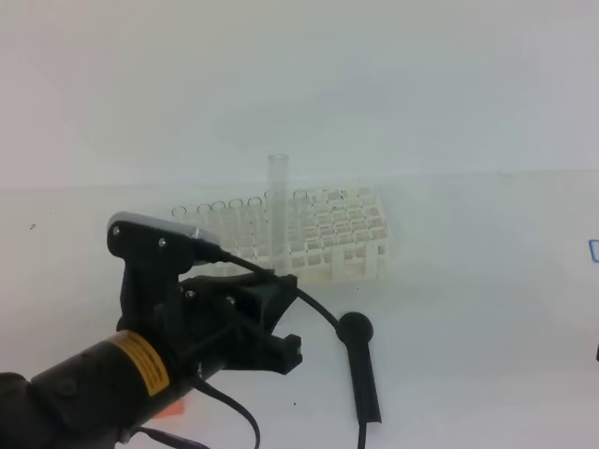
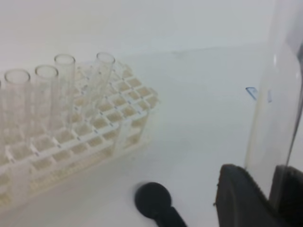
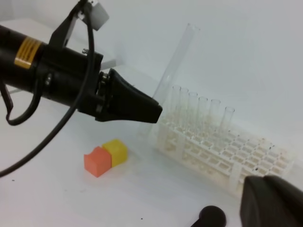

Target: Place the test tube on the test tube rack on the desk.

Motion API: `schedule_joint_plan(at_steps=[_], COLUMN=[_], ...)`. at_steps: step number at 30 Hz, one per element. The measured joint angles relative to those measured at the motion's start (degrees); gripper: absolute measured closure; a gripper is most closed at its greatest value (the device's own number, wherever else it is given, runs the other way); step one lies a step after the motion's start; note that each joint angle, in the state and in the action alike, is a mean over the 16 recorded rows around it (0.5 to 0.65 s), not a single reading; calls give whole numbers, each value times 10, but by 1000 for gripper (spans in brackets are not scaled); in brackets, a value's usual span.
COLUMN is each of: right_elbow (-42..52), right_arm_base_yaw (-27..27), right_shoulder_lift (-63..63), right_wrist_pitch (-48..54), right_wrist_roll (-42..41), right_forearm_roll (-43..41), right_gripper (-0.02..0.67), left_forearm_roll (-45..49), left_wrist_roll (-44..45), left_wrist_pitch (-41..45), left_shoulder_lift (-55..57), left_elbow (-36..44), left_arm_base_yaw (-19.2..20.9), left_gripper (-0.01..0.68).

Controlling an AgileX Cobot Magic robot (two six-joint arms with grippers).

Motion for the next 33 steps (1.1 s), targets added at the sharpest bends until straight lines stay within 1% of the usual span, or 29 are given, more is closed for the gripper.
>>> schedule_joint_plan(at_steps=[5, 13, 17, 20, 26, 30, 33], right_elbow=[0, 0, 0, 0, 0, 0, 0], right_arm_base_yaw=[0, 0, 0, 0, 0, 0, 0], right_shoulder_lift=[0, 0, 0, 0, 0, 3, 12], right_wrist_pitch=[4, 11, 11, 12, 14, 13, 12], right_wrist_roll=[0, 0, -1, -3, -23, -46, -62], right_forearm_roll=[0, 2, 6, 12, 38, 61, 80], right_gripper=[650, 650, 650, 650, 650, 650, 650], left_forearm_roll=[71, 260, 344, 387, 427, 432, 435], left_wrist_roll=[-82, -237, -294, -327, -356, -344, -327], left_wrist_pitch=[-9, -44, -64, -75, -81, -79, -83], left_shoulder_lift=[0, 0, 0, 0, 0, 2, 5], left_elbow=[0, 0, 0, 0, 0, 0, 0], left_arm_base_yaw=[0, 0, 0, 0, 0, 6, 17], left_gripper=[561, 561, 561, 561, 561, 561, 561])
